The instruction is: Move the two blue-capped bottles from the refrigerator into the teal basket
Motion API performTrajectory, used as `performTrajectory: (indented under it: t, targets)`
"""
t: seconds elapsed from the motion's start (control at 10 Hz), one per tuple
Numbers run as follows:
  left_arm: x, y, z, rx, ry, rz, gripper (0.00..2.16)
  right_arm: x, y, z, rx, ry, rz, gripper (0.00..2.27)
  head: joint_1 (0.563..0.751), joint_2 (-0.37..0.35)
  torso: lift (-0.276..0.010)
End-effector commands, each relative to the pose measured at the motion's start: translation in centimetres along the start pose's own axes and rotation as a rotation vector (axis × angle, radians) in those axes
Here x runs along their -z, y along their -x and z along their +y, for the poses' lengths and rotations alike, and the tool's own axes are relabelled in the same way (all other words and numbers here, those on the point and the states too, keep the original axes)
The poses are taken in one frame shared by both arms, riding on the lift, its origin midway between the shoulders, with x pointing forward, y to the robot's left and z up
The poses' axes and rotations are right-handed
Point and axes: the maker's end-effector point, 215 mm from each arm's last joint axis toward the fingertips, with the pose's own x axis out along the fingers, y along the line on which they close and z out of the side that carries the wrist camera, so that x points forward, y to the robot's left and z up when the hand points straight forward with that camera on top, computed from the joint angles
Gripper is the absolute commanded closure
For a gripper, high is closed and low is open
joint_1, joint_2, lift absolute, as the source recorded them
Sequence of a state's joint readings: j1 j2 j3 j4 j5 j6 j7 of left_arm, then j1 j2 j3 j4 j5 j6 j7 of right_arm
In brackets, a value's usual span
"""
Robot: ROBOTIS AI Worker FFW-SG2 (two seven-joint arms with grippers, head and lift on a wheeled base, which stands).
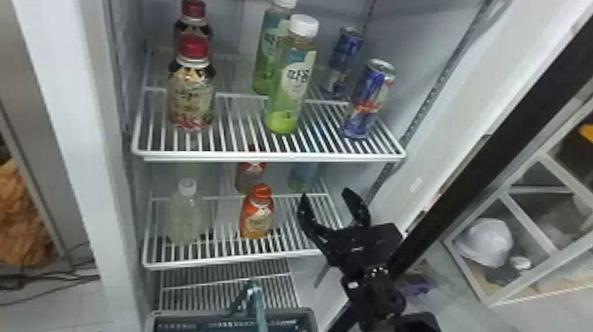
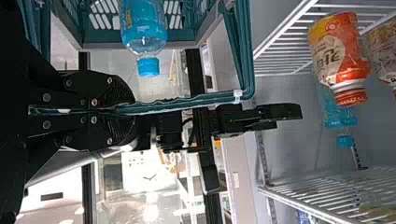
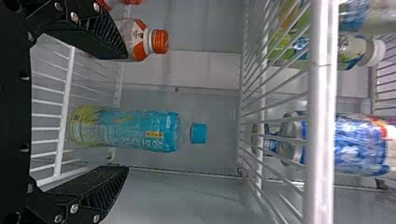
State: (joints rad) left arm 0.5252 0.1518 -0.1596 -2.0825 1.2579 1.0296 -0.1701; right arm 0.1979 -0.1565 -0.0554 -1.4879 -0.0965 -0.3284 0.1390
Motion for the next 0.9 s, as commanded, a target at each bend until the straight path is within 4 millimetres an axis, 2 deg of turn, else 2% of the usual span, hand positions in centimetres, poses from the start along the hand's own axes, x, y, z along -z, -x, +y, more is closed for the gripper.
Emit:
performTrajectory:
  t: [0.0, 0.5, 0.8]
  targets:
    - [-0.1, -0.1, -0.1, 0.002, -0.002, -0.001, 1.11, 0.6, -1.0, -0.6, 0.012, 0.005, 0.01, 0.18, 0.695, -0.35, -0.136]
    - [-0.1, -0.1, -0.2, 0.004, -0.006, 0.005, 1.11, 0.7, -5.3, -1.6, 0.03, 0.0, -0.003, 0.1, 0.695, -0.35, -0.136]
    - [0.0, -0.1, -0.1, 0.003, -0.007, 0.006, 1.11, 1.2, -7.2, -0.7, 0.016, -0.023, 0.008, 0.1, 0.695, -0.35, -0.136]
